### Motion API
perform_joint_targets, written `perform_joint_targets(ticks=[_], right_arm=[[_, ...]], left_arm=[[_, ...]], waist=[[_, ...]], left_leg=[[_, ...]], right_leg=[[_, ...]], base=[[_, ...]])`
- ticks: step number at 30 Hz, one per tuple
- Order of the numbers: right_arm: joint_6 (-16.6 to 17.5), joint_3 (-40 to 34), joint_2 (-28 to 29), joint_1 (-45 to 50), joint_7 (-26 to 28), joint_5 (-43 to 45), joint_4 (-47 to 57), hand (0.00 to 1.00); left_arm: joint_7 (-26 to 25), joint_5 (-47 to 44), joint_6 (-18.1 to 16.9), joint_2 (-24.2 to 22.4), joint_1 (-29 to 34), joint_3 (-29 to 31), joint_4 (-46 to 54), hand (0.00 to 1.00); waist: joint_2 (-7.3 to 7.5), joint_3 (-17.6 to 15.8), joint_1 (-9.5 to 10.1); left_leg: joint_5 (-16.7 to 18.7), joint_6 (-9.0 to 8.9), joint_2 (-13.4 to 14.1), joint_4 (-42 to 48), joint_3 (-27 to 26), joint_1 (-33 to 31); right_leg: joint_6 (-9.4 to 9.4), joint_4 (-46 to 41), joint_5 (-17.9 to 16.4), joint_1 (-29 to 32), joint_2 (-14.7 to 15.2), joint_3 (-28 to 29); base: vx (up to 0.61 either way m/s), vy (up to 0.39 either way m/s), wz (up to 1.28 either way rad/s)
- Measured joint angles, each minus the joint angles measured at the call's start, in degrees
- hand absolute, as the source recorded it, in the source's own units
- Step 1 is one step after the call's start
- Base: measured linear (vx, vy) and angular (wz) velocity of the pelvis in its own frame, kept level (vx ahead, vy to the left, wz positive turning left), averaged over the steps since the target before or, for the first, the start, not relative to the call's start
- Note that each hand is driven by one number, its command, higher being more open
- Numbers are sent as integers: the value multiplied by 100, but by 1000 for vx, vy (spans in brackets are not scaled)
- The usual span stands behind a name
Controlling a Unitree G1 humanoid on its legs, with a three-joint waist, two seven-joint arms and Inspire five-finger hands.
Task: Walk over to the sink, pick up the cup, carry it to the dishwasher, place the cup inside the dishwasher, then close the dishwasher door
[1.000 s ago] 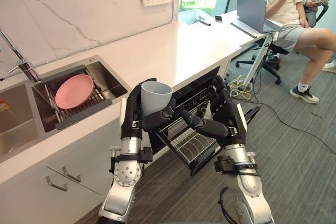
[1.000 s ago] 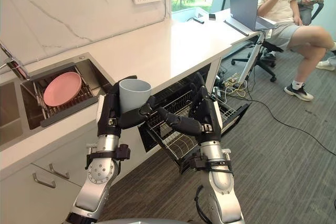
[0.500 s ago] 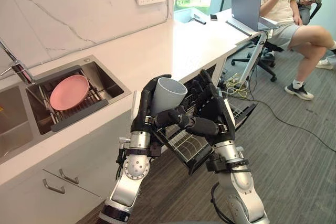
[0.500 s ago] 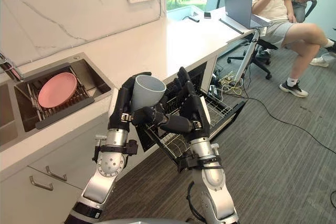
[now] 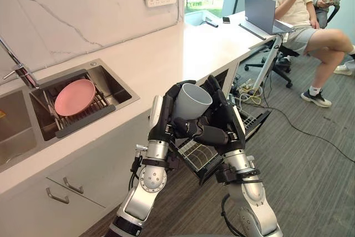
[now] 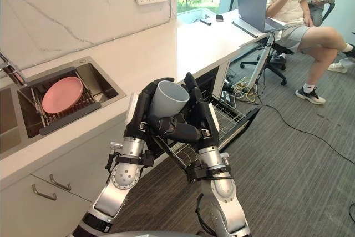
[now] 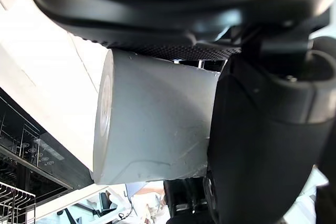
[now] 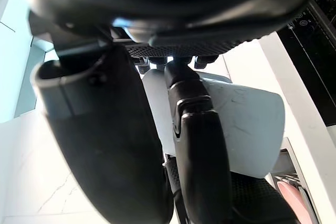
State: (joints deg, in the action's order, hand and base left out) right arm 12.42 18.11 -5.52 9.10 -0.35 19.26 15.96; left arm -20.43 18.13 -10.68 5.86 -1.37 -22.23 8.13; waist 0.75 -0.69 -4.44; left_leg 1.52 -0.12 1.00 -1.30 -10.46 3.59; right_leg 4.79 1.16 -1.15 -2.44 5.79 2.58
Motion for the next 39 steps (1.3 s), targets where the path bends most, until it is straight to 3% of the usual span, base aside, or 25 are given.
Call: perform_joint_targets(ticks=[8, 9, 34, 35, 39], right_arm=[[20, 8, 8, 49, -9, 194, -130, 100], [20, 2, 13, 52, -12, 200, -205, 0], [67, -191, 77, 232, -105, 349, -309, 0], [67, -190, 77, 237, -105, 349, -309, 0], [67, -200, 77, 241, -109, 348, -309, 0]], left_arm=[[-94, 178, -1, -23, 0, -80, 7, 0], [-96, 224, -1, -24, 0, -81, 7, 0], [-124, 325, -31, -22, 175, -182, 19, 0], [-122, 324, -31, -22, 181, -183, 19, 100], [-100, 321, -80, -22, 231, -182, 19, 100]], waist=[[20, 14, -15], [20, 14, -16], [59, 38, -32], [59, 39, -31], [65, 43, -29]], left_leg=[[-12, 0, -2, -26, 3, 0], [-12, 0, -2, -28, 3, 0], [-24, -1, -1, -44, 33, 5], [-25, -1, -1, -45, 33, 5], [-27, -2, -1, -47, 33, 7]], right_leg=[[1, 9, 3, 6, 0, -4], [2, 10, 3, 6, 0, -4], [2, 20, 3, -12, 0, -39], [2, 20, 3, -12, 0, -39], [2, 20, 3, -13, 0, -40]], base=[[-9, -12, 0], [0, 0, 0], [-2, -3, 0], [0, 0, 0], [0, 0, 0]])
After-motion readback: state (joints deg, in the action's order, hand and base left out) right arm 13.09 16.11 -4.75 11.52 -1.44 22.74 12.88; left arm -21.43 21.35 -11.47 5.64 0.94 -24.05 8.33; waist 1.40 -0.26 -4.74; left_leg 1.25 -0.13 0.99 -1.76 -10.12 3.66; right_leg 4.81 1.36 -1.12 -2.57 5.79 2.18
